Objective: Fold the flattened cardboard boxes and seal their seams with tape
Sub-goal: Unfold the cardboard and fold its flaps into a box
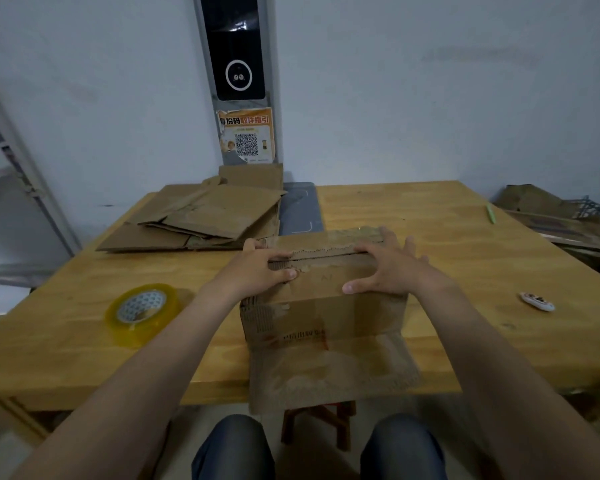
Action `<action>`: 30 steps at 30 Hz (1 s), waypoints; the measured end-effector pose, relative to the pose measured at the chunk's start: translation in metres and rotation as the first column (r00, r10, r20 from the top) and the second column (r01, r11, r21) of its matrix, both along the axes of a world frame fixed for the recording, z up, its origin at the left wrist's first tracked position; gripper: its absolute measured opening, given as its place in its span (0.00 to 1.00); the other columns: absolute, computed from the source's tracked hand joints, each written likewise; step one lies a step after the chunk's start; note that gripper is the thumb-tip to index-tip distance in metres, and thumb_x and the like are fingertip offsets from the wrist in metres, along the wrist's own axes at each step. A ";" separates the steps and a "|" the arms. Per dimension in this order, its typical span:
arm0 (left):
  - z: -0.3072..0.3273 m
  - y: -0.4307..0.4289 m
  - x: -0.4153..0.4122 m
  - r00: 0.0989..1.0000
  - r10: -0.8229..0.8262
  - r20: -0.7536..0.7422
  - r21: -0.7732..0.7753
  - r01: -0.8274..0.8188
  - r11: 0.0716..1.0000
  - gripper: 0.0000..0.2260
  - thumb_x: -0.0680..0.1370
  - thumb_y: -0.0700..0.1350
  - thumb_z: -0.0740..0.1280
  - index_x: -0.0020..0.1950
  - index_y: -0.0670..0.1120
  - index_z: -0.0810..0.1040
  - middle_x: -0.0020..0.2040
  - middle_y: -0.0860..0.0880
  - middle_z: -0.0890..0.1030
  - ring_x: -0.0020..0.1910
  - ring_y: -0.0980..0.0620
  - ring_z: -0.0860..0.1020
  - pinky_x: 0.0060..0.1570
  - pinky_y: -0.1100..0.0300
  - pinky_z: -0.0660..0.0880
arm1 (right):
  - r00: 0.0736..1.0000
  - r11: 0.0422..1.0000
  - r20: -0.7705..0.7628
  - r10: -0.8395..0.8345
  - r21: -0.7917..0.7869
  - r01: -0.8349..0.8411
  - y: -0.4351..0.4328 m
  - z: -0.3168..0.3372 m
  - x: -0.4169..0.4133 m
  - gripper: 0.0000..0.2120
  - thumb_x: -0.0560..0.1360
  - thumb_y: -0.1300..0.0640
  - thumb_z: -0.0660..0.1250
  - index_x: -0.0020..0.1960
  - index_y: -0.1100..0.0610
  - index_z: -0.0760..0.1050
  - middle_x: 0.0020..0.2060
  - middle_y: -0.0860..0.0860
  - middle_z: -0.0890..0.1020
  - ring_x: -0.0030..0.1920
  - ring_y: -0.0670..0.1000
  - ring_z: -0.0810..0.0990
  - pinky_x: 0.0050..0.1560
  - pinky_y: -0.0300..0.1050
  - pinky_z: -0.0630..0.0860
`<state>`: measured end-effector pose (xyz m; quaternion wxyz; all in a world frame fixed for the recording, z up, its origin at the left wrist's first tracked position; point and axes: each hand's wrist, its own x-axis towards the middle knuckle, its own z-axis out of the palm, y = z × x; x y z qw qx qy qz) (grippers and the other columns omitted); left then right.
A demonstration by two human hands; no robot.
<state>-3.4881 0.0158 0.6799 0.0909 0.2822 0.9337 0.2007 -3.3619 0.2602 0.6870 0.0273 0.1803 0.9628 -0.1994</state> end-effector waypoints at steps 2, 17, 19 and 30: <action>0.000 0.000 -0.001 1.000 0.005 0.010 0.007 -0.005 1.000 0.24 0.78 0.65 0.68 0.73 0.63 0.72 0.72 0.47 0.63 0.71 0.44 0.70 0.65 0.51 0.70 | 0.999 0.998 0.009 0.050 -0.028 -0.050 0.007 0.001 -0.006 0.56 0.56 0.22 0.73 0.79 0.37 0.59 0.82 0.46 0.43 0.80 0.68 0.44 0.76 0.73 0.51; 0.000 0.014 -0.001 0.990 0.087 -0.113 0.021 -0.085 0.996 0.31 0.74 0.66 0.72 0.73 0.53 0.75 0.70 0.45 0.69 0.64 0.44 0.77 0.58 0.54 0.72 | 0.996 0.991 -0.090 0.013 -0.130 -0.025 0.011 -0.006 -0.009 0.50 0.57 0.27 0.77 0.74 0.45 0.70 0.71 0.53 0.70 0.71 0.58 0.70 0.70 0.59 0.71; 0.000 0.015 -0.002 0.988 0.075 -0.133 0.021 -0.073 0.997 0.30 0.75 0.66 0.71 0.73 0.52 0.76 0.71 0.45 0.70 0.65 0.45 0.76 0.58 0.54 0.72 | 0.995 0.992 -0.100 0.000 -0.126 -0.013 0.010 -0.006 -0.008 0.47 0.60 0.29 0.78 0.74 0.46 0.71 0.70 0.54 0.69 0.70 0.58 0.71 0.71 0.59 0.70; -0.011 0.006 -0.003 0.979 0.094 -0.182 0.056 -0.085 0.995 0.28 0.75 0.66 0.70 0.70 0.51 0.79 0.70 0.47 0.76 0.66 0.47 0.76 0.55 0.55 0.72 | 0.995 0.987 -0.093 0.032 0.159 -0.017 -0.024 -0.002 -0.005 0.27 0.78 0.34 0.64 0.75 0.37 0.66 0.77 0.52 0.67 0.76 0.64 0.55 0.77 0.65 0.51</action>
